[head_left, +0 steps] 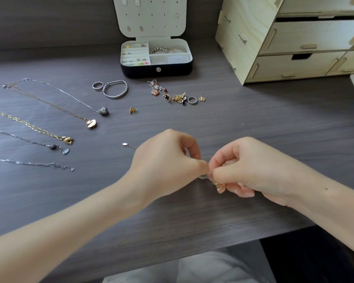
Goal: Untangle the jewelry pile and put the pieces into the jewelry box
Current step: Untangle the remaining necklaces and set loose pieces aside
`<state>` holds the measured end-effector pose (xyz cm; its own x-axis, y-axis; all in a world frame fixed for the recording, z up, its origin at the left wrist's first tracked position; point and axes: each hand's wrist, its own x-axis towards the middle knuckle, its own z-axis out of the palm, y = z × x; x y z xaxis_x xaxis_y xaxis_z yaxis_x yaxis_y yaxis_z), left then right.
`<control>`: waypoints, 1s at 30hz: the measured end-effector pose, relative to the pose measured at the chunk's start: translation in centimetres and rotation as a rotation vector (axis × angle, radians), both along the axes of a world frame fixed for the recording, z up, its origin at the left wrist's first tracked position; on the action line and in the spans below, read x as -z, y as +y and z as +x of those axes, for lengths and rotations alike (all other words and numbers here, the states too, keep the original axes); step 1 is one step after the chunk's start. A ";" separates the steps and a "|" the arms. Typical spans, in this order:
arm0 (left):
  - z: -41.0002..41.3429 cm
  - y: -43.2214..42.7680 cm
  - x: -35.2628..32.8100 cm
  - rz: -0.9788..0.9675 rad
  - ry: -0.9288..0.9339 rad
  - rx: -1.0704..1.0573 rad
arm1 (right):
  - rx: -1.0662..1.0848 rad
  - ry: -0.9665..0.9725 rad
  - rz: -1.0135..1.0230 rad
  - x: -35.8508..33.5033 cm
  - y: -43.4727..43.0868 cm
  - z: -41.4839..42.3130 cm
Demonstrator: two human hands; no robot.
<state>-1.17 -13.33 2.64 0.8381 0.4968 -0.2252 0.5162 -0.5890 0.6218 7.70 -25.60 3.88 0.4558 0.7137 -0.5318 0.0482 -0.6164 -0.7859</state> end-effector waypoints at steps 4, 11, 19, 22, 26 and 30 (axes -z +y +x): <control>-0.1 -0.1 0.2 0.051 0.036 -0.015 | 0.018 -0.044 -0.021 0.3 -0.5 -0.1; -0.1 0.1 -0.3 0.077 0.125 0.052 | 0.050 -0.070 0.007 0.7 -0.4 -0.3; 0.1 0.2 -0.1 0.136 0.142 0.097 | -0.060 -0.279 -0.073 0.8 -0.3 0.1; 0.3 0.3 0.0 0.148 0.138 0.108 | -0.088 -0.354 -0.068 0.8 -0.2 0.5; 0.4 0.4 0.1 0.155 0.134 0.112 | -0.125 -0.434 -0.047 1.0 0.1 0.9; 0.4 0.6 0.0 0.130 0.125 0.110 | -0.128 -0.592 0.024 1.6 0.0 1.0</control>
<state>-0.76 -12.78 2.60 0.8583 0.4358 -0.2708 0.5130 -0.7169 0.4721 8.74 -25.65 2.27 0.5789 0.7911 -0.1974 0.5543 -0.5594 -0.6163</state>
